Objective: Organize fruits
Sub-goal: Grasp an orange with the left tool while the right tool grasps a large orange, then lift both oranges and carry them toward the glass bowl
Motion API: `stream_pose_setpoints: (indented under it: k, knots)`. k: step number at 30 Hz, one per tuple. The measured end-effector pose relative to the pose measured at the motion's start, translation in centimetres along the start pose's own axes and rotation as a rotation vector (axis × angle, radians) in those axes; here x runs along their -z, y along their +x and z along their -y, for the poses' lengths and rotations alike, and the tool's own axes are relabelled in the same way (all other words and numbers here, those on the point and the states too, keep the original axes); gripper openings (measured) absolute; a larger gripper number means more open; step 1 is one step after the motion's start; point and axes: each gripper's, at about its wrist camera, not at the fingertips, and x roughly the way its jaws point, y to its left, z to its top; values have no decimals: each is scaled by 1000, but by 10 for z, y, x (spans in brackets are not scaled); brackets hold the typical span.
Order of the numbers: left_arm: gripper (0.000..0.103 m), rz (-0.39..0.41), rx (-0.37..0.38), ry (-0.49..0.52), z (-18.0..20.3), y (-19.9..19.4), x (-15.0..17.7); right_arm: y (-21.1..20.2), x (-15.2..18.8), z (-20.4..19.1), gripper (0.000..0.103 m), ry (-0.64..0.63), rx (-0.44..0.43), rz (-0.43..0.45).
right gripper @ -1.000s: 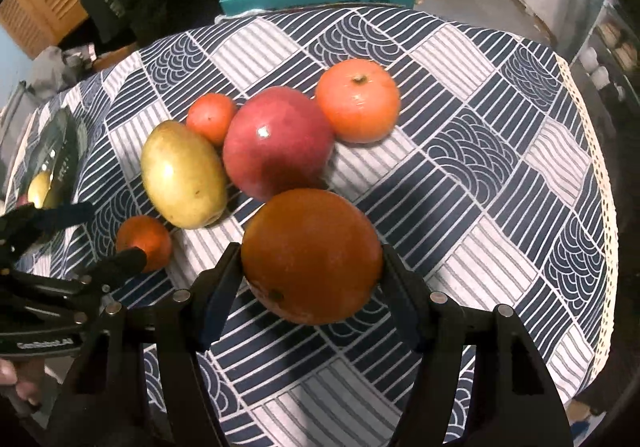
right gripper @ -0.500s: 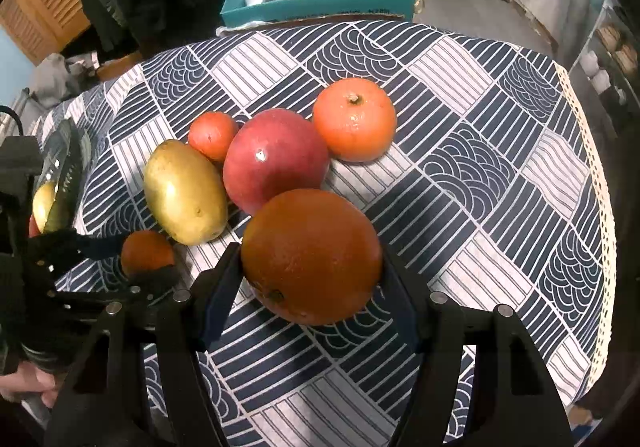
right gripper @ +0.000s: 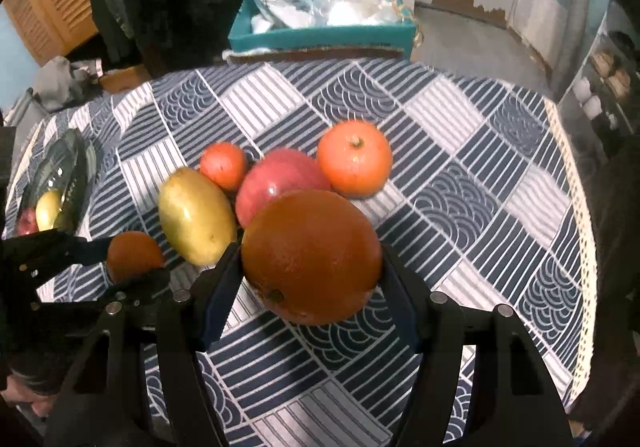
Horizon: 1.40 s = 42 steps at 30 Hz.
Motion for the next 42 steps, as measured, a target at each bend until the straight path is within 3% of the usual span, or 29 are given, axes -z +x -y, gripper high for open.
stream_pose_setpoints:
  k: [17, 26, 42]
  knots:
    - [47, 171, -11, -90, -31, -71, -20, -64, -23, -20, 68, -47, 10, 175]
    - [47, 252, -11, -90, -37, -105, -19, -89, -29, -31, 68, -56, -5, 233]
    - [47, 323, -32, -104, -58, -143, -12, -121, -43, -60, 68, -83, -43, 310]
